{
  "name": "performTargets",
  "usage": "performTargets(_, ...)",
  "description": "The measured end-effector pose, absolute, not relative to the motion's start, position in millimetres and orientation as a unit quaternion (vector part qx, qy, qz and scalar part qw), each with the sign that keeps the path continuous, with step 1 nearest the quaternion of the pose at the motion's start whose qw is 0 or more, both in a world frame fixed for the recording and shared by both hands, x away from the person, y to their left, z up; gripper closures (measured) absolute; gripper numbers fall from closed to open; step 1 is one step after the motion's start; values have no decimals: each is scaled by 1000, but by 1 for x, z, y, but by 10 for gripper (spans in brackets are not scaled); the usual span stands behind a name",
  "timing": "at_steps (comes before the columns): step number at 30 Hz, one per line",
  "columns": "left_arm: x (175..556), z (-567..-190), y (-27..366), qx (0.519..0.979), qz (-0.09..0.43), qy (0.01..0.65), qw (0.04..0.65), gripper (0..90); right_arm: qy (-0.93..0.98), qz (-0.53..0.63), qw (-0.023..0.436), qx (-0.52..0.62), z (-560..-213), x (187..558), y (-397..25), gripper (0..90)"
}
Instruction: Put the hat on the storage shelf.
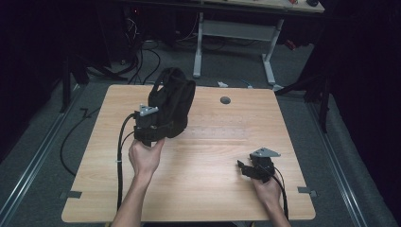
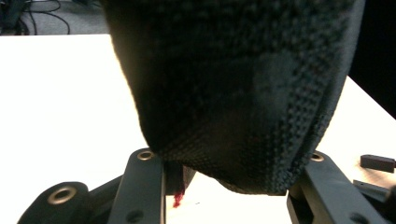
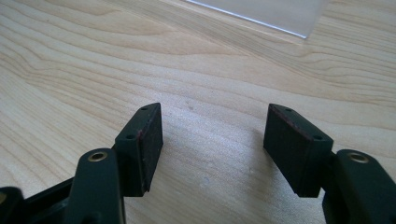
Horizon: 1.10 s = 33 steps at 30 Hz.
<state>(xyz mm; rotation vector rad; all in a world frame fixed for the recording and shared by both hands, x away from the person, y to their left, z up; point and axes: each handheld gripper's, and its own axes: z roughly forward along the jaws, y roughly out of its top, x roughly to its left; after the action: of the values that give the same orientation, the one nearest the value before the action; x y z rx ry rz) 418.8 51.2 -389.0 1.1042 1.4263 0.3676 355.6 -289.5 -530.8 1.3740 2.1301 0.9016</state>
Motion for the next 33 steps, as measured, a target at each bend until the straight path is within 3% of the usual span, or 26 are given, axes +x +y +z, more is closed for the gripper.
performTargets(8, 415, -387, 54, 481, 139, 593, 631, 587, 772, 326, 223, 498, -531, 356, -289, 375)
performTargets(14, 413, -386, 59, 480, 129, 581, 645, 653, 772, 327, 223, 498, -531, 356, -289, 374)
performTargets(21, 409, -386, 57, 458, 163, 577, 657, 721, 772, 326, 224, 498, -531, 356, -290, 373)
performTargets(33, 402, -387, 33, 451, 249, 572, 638, 746, 772, 326, 224, 498, -531, 356, -289, 373)
